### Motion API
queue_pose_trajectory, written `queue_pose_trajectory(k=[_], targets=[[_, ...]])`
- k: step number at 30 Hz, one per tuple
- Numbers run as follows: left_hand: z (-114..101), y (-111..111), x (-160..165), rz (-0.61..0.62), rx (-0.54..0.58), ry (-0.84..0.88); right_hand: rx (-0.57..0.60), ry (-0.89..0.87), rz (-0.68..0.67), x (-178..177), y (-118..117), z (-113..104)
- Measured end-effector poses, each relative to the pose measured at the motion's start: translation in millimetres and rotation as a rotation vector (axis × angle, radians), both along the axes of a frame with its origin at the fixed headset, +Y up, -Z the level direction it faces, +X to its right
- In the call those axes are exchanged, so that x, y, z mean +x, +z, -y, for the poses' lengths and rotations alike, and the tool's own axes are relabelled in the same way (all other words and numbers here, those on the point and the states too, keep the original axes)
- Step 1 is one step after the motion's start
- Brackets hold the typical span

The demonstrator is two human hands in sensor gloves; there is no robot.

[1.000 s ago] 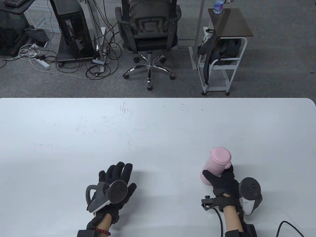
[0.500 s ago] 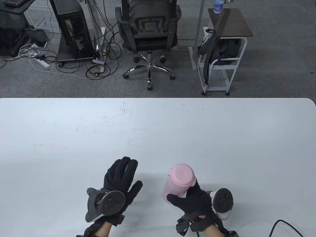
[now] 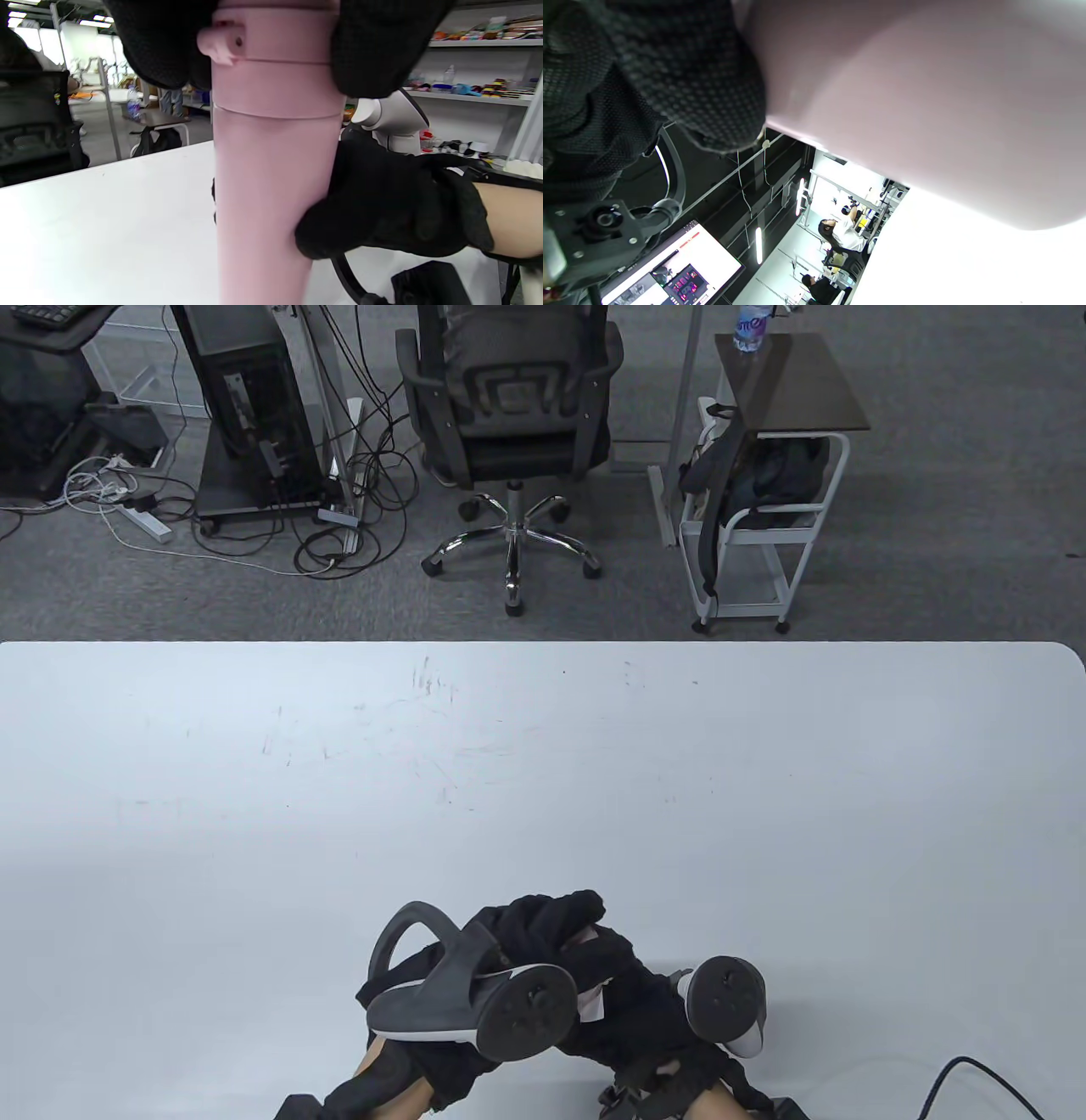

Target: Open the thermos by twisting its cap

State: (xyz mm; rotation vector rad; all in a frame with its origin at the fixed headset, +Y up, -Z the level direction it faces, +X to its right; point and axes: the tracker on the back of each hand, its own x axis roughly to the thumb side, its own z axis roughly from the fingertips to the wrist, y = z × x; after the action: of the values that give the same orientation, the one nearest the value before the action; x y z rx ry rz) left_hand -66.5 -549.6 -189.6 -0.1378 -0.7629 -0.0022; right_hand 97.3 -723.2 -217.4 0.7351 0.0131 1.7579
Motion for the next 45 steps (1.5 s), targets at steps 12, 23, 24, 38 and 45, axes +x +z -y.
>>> queue_pose_trajectory(k=[12,23,24,38,45], targets=[[-8,2,51,-0.247,0.137,-0.212,0.014,0.008,0.163,8,3,-6],[-9,-7,59,-0.633,0.336,-0.319,0.068,0.115,0.268,9,6,-7],[-10,-6,57,-0.596,0.311,-0.29,0.055,0.104,0.27,9,5,-7],[-23,-13,32,-0.357,0.166,-0.206,0.128,0.132,0.257,11,5,-9],[-22,-6,34,-0.281,0.259,-0.259,0.106,0.088,0.256,14,3,-8]])
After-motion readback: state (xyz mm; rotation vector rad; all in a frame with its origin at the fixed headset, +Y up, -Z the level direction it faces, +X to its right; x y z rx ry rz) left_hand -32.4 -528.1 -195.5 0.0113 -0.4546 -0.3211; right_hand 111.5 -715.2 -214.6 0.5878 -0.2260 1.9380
